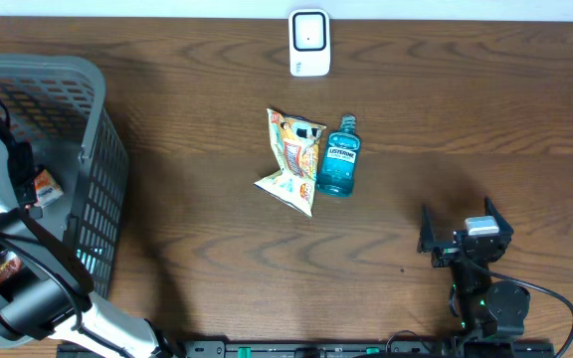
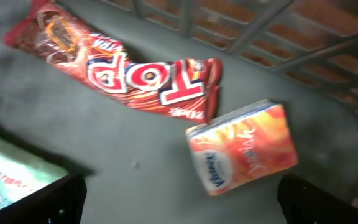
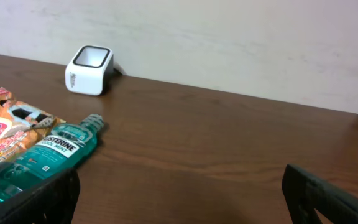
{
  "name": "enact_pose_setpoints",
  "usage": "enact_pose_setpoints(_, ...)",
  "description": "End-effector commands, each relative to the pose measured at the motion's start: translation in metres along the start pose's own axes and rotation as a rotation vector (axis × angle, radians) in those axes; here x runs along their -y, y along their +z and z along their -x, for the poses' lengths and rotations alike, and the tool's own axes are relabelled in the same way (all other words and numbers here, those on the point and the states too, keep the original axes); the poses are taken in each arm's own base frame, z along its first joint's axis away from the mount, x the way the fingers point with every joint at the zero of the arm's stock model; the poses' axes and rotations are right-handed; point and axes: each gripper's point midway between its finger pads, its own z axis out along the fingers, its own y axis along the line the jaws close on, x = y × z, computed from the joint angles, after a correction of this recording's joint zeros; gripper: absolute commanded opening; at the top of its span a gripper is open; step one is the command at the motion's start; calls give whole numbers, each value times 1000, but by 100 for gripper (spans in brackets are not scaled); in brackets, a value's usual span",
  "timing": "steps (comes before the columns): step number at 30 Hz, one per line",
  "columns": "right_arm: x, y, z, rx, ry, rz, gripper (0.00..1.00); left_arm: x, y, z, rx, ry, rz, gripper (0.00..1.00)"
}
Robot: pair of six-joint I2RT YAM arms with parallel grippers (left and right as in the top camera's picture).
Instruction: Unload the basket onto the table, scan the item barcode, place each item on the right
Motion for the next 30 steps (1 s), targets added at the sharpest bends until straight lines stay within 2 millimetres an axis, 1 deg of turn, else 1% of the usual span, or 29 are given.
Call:
enact_pose_setpoints(1, -1, 0, 0, 0, -1, 2, 99, -3, 13, -4, -3, 5, 17, 98)
enact_pose_setpoints(4, -1, 0, 0, 0, -1, 2, 99, 1, 24, -6, 5, 4, -9, 98)
enact_pose_setpoints(8, -1, 0, 0, 0, -1, 2, 99, 9, 33, -9, 5, 33, -56, 98)
enact_pose_setpoints(10, -1, 0, 0, -1, -1, 2, 99, 10, 37, -10, 3, 31, -63, 98)
enact_pose_setpoints(19, -1, 0, 0, 0, -1, 2, 99, 14, 42, -11, 10, 31, -80, 98)
enact_pose_setpoints(24, -1, 0, 0, -1, -1, 2, 99, 19, 46, -10, 21, 67, -108, 98)
enact_pose_setpoints(30, -1, 0, 0, -1, -1, 2, 99, 20, 51, -12, 24, 80, -112, 98)
